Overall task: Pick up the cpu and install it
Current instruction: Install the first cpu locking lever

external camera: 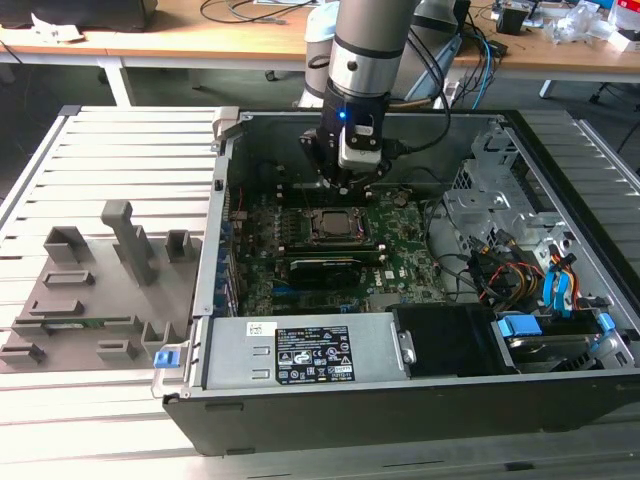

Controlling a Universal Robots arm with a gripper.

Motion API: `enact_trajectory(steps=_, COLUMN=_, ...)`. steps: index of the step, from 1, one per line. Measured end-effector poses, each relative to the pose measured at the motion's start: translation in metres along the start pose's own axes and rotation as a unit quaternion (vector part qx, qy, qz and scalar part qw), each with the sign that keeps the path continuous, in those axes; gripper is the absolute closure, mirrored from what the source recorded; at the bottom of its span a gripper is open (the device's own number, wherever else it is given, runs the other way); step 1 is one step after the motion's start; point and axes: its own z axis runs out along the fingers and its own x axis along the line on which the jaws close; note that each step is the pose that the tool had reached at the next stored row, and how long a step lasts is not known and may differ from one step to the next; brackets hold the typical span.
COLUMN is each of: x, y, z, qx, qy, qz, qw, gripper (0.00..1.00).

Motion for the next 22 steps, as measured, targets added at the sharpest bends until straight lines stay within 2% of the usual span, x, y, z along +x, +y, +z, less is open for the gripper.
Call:
enact_trajectory(steps=5, x=0.0, y=0.0, z=0.0, qx=0.0019, qy=-0.003, qz=-0.038, qw=0.9993, gripper=0.89)
enact_trajectory(steps=6, x=0.0, y=0.0, z=0.0, qx=0.0031, qy=-0.0048, qz=-0.06, qw=0.9982, gripper=0.89)
enact_trajectory(steps=8, x=0.0, y=0.0, z=0.0, qx=0.0042, qy=-0.0069, qz=-0.088, qw=0.9961, gripper=0.89)
enact_trajectory(steps=9, x=0.0, y=0.0, z=0.0, qx=-0.0031, qy=-0.0038, qz=-0.096, qw=0.9954, gripper=0.89)
enact_trajectory(steps=10, x=0.0, y=0.0, z=0.0, qx=-0.0174, qy=0.0029, qz=-0.105, qw=0.9944, gripper=0.89)
enact_trajectory(steps=11, x=0.0, y=0.0, z=0.0, qx=-0.0239, qy=0.0057, qz=-0.114, qw=0.9932, gripper=0.89)
enact_trajectory(steps=13, x=0.0, y=0.0, z=0.0, qx=-0.0228, qy=0.0049, qz=-0.132, qw=0.9909, gripper=0.89)
enact_trajectory(steps=14, x=0.0, y=0.0, z=0.0, qx=-0.0213, qy=0.0037, qz=-0.154, qw=0.9878, gripper=0.89)
enact_trajectory(steps=15, x=0.0, y=0.0, z=0.0, qx=-0.0195, qy=0.0024, qz=-0.181, qw=0.9834, gripper=0.89)
enact_trajectory(steps=16, x=0.0, y=0.0, z=0.0001, qx=-0.0181, qy=0.0013, qz=-0.201, qw=0.9795, gripper=0.89)
enact_trajectory(steps=18, x=0.0, y=0.0, z=0.0001, qx=-0.0169, qy=0.0004, qz=-0.218, qw=0.9757, gripper=0.89)
enact_trajectory(steps=19, x=0.0, y=0.0, z=0.0001, qx=-0.0159, qy=-0.0003, qz=-0.232, qw=0.9727, gripper=0.89)
enact_trajectory(steps=20, x=0.0, y=0.0, z=0.0001, qx=-0.0153, qy=-0.0007, qz=-0.24, qw=0.9706, gripper=0.89)
enact_trajectory(steps=21, x=0.0, y=0.0, z=0.0001, qx=-0.0146, qy=-0.0012, qz=-0.25, qw=0.9681, gripper=0.89)
enact_trajectory(steps=22, x=0.0, y=0.0, z=0.0002, qx=-0.0132, qy=-0.0023, qz=-0.27, qw=0.9627, gripper=0.89)
